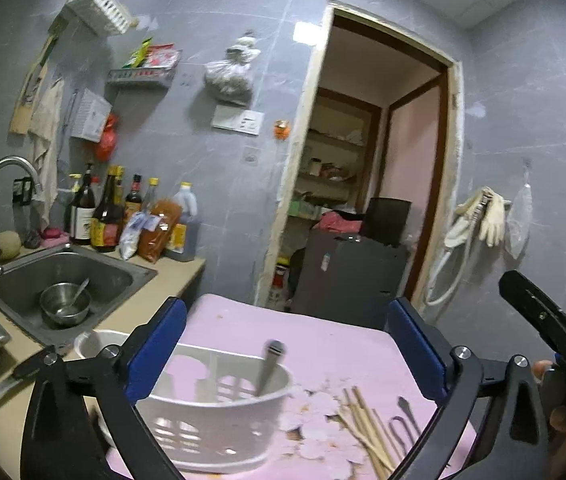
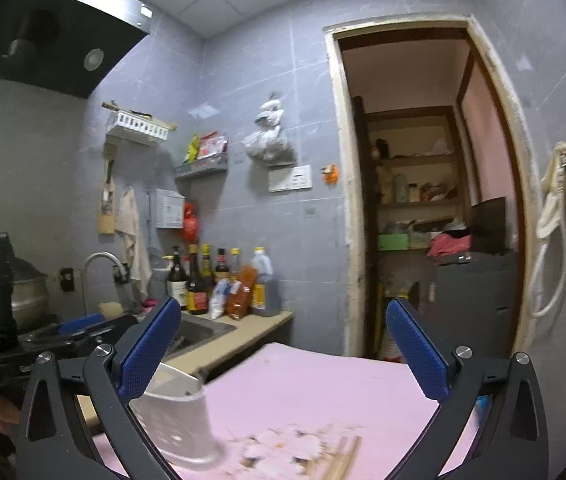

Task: Organize utensils
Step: 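Move both tools back to the utensils on the table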

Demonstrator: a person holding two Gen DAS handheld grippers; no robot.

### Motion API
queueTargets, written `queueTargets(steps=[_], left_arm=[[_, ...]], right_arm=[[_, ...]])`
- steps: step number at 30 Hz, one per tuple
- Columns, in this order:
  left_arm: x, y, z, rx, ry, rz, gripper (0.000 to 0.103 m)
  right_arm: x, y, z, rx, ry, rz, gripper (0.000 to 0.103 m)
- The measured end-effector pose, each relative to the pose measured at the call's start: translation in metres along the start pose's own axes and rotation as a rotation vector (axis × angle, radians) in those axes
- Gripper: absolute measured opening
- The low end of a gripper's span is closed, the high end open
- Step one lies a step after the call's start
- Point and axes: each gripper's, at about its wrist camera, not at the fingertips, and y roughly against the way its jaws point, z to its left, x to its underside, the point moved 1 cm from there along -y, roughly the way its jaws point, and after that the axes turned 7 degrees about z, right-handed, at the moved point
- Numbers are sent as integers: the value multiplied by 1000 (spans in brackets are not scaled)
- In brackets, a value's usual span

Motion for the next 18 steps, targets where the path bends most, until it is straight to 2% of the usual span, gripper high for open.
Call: queueTargets(steps=[3, 10, 18], left_arm=[[8, -1, -15, 20, -23, 7, 100], [30, -15, -42, 65, -67, 91, 100], [61, -44, -68, 66, -138, 239, 100]], right_arm=[[8, 13, -13, 45, 18, 15, 103], [33, 28, -41, 126, 61, 91, 103], [63, 19, -78, 167, 18, 226, 103]])
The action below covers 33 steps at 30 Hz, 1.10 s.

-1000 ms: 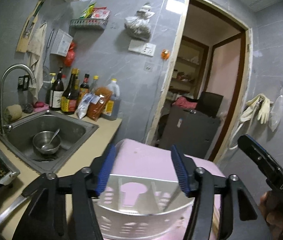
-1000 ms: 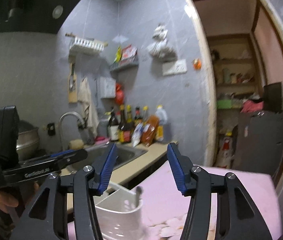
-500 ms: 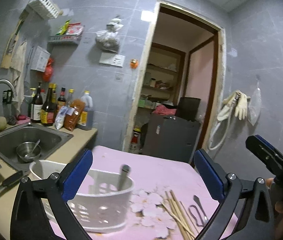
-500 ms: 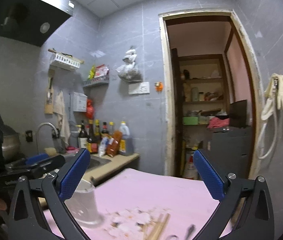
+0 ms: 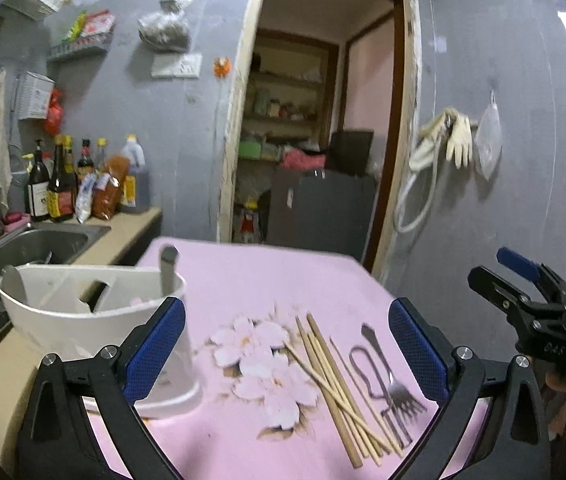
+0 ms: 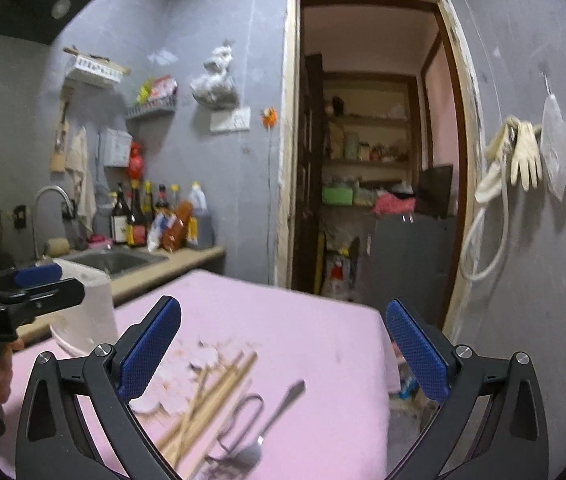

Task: Organize utensils
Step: 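Move both tools back to the utensils on the table, then grasp a thin wooden chopstick with the left tool while the right tool grasps an ornate-handled fork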

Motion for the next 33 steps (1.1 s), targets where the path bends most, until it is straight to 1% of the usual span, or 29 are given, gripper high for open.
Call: queueTargets(steps=[1, 8, 10, 11, 12, 13, 15, 16, 17, 18, 19, 21, 23, 26, 31, 33], left_arm=[[2, -6, -2, 2, -5, 28, 100], [17, -39, -9, 8, -26, 146, 99], [22, -50, -12, 5, -40, 191, 99], [25, -56, -13, 8, -44, 215, 97], [26, -60, -13, 13, -44, 230, 93], [28, -64, -12, 20, -45, 247, 90], [31, -77, -13, 42, -49, 303, 73], [32, -84, -12, 56, -46, 336, 68], [33, -90, -10, 77, -37, 365, 59], [34, -96, -9, 99, -24, 390, 50], [36, -103, -6, 119, -2, 421, 47], [36, -113, -1, 133, 25, 460, 35], [37, -123, 1, 137, 34, 497, 29], [37, -137, 4, 151, 58, 533, 26], [38, -158, 20, 187, 152, 611, 24], [40, -166, 29, 186, 187, 643, 16]], right_arm=[[3, -3, -3, 2, -7, 20, 103], [17, -25, -21, -10, -64, 141, 102], [21, -32, -23, -31, -67, 185, 96], [22, -36, -24, -33, -66, 205, 91], [25, -41, -24, -37, -64, 236, 82], [28, -45, -25, -41, -62, 263, 77], [33, -55, -26, -50, -54, 314, 55], [36, -60, -26, -65, -50, 345, 50], [38, -64, -27, -74, -50, 360, 44], [41, -68, -27, -85, -50, 383, 40], [43, -71, -27, -91, -49, 403, 38], [47, -77, -27, -96, -47, 430, 34], [49, -83, -28, -108, -51, 463, 33], [51, -93, -29, -126, -67, 507, 32], [55, -114, -30, -148, -95, 592, 31], [57, -123, -31, -158, -112, 623, 30]])
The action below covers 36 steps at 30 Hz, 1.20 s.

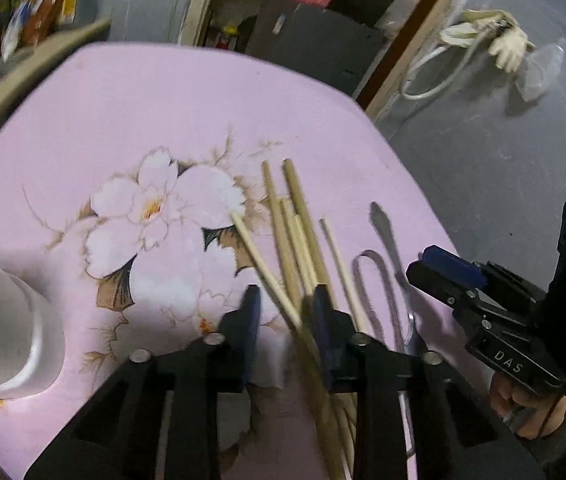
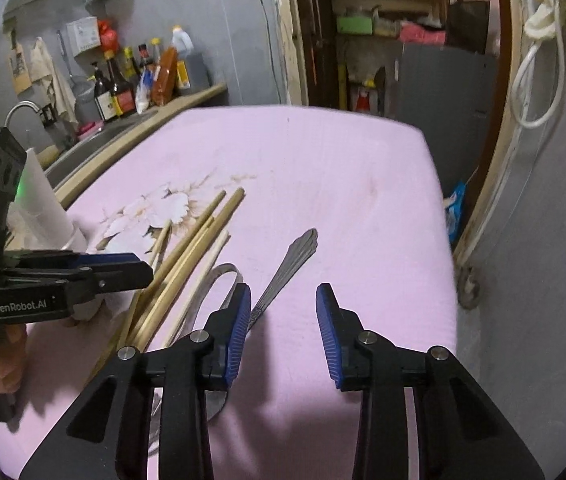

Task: Organize utensils
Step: 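Grasp a thin wooden chopstick with the left tool while the right tool grasps an ornate-handled fork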

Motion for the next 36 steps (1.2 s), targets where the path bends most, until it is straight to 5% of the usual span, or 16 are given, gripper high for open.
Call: queueTargets(steps=[13, 16, 27, 36], left_arm=[[-6, 8, 26, 85, 63, 9, 11], [-2, 12, 31, 90, 78, -1, 8], [14, 18, 29, 67, 70, -2, 3], [6, 9, -9, -98, -62, 50, 3]], right_arm=[[-29, -30, -4, -5, 1, 99, 31], [-29, -29, -8, -8, -10, 101, 19], [-27, -27, 3, -14, 30, 116, 12], [-38, -34, -1, -49, 62, 235, 14]])
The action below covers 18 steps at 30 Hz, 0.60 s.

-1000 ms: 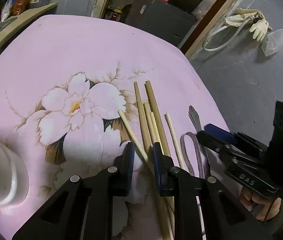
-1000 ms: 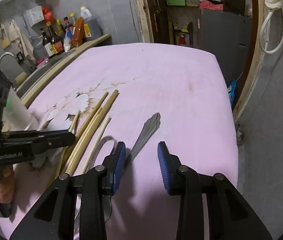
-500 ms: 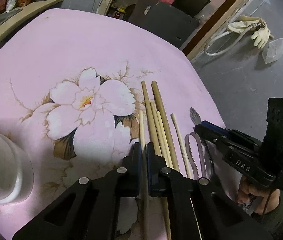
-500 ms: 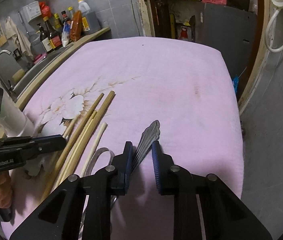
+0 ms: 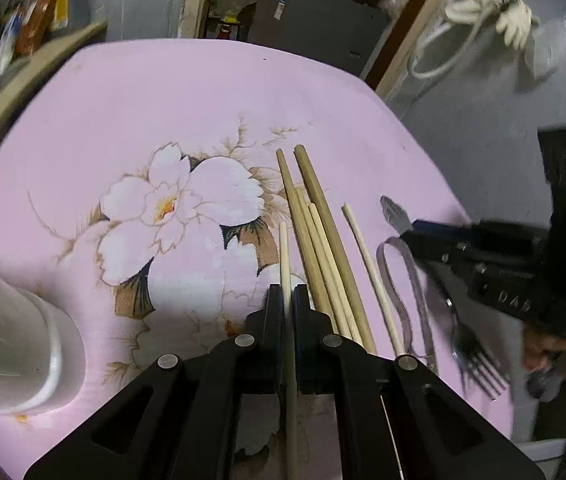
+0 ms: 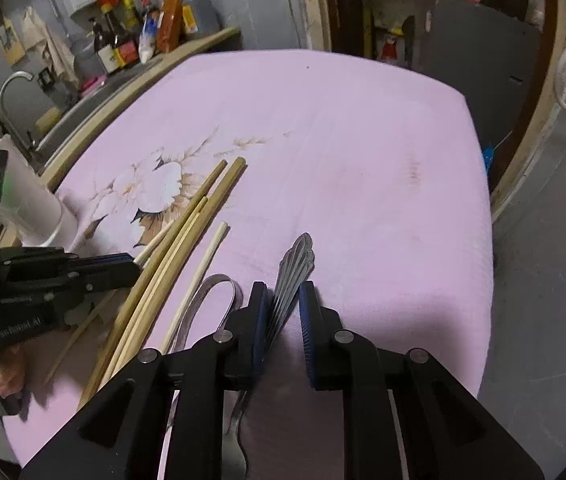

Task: Organize utensils
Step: 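Grasp a thin wooden chopstick with the left tool while the right tool grasps an ornate-handled fork, then lift the chopstick and fork and carry both toward the white holder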

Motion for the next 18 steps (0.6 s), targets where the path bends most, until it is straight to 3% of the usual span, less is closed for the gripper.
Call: queueTargets(steps=[9, 14, 18], left_arm=[[5, 5, 4, 42, 86, -5, 2], [16, 16, 0, 48, 69, -44, 2], [28, 32, -6, 28, 39, -131, 2]], right_arm=[[6, 0, 12, 76, -19, -41, 13], [15, 6, 6, 22, -97, -99, 8], [29, 14, 10, -7, -100, -149, 7]])
